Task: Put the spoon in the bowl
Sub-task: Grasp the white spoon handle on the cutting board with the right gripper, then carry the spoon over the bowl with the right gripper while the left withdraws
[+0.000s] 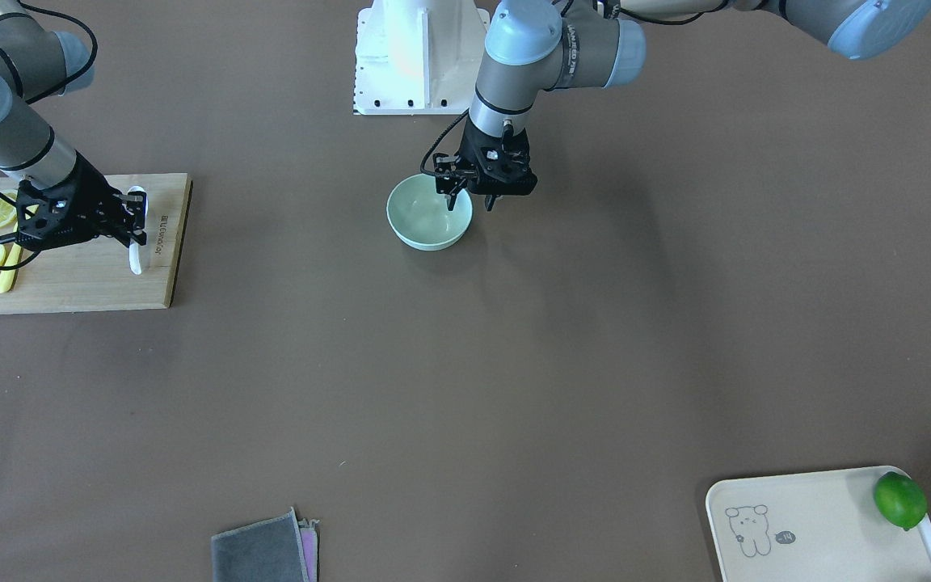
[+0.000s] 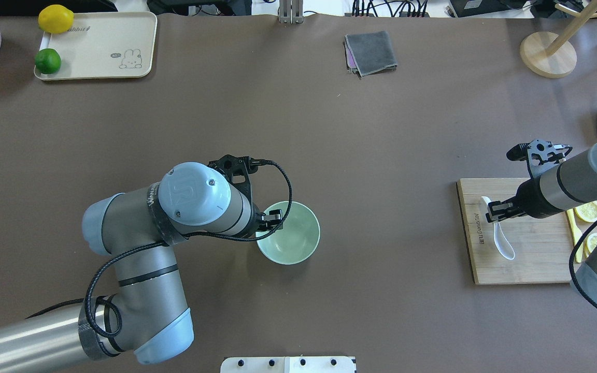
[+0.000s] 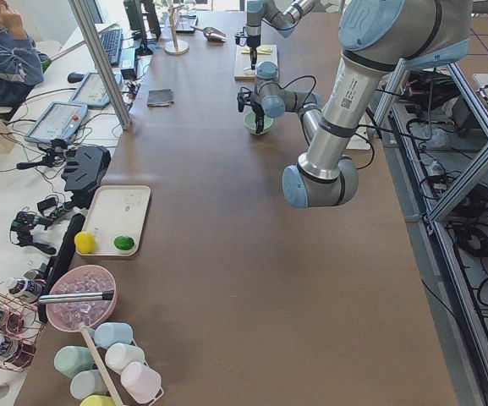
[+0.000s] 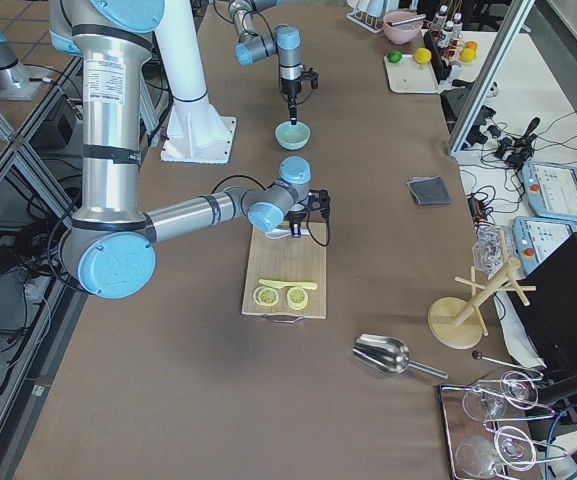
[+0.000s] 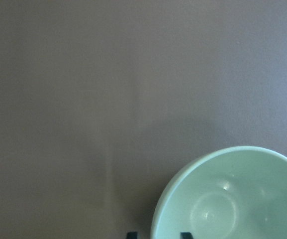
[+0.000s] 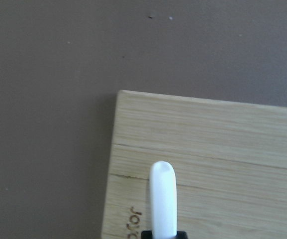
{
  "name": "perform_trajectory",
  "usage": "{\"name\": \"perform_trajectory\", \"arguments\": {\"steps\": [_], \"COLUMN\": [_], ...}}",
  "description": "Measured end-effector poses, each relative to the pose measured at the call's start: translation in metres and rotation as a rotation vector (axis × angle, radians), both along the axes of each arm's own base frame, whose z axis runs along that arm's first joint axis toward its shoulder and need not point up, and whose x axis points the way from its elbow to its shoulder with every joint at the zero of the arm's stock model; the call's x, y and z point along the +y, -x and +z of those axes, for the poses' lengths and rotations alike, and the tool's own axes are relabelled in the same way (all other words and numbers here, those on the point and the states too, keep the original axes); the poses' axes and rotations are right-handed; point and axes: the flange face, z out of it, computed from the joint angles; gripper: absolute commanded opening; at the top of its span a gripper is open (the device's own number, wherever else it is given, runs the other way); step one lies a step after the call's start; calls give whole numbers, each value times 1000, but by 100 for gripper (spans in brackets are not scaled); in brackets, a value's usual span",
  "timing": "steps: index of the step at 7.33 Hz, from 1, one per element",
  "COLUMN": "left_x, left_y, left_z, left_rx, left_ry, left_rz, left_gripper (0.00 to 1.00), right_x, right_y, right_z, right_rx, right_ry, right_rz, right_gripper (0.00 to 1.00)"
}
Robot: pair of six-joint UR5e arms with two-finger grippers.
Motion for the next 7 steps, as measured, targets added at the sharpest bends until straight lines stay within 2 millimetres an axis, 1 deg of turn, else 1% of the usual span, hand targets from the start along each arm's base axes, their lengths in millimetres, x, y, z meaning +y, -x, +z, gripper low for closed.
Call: {"name": "perform_trajectory", "arguments": {"steps": [1, 2, 3, 4, 5, 6, 7], "left_x": [-2, -8, -15, -26, -42, -62, -80], "left_y": [12, 31, 56, 84, 115, 151, 189], "left_z": [-3, 1, 16, 41, 69, 98, 129], "left_rx": [11, 13, -4, -38, -73, -105, -132], "left_ry": [-11, -38, -91, -143, -178, -207, -240], "left_rz": [-7, -8, 6, 35, 73, 112, 150], "left_gripper": [97, 97, 97, 97, 97, 97, 97], "right_x": [-8, -23, -35, -36, -31, -26, -23], "right_y": [7, 23, 43, 68, 94, 122, 151], "right_z": [-29, -80, -135, -177, -211, -242, -268], "right_rx": [-11, -15, -19, -28, -44, -68, -87], "right_ry": [-6, 10, 48, 92, 143, 202, 255], "right_rz": [4, 22, 56, 104, 171, 246, 322], "right_gripper": [0, 0, 0, 0, 0, 0, 0]}}
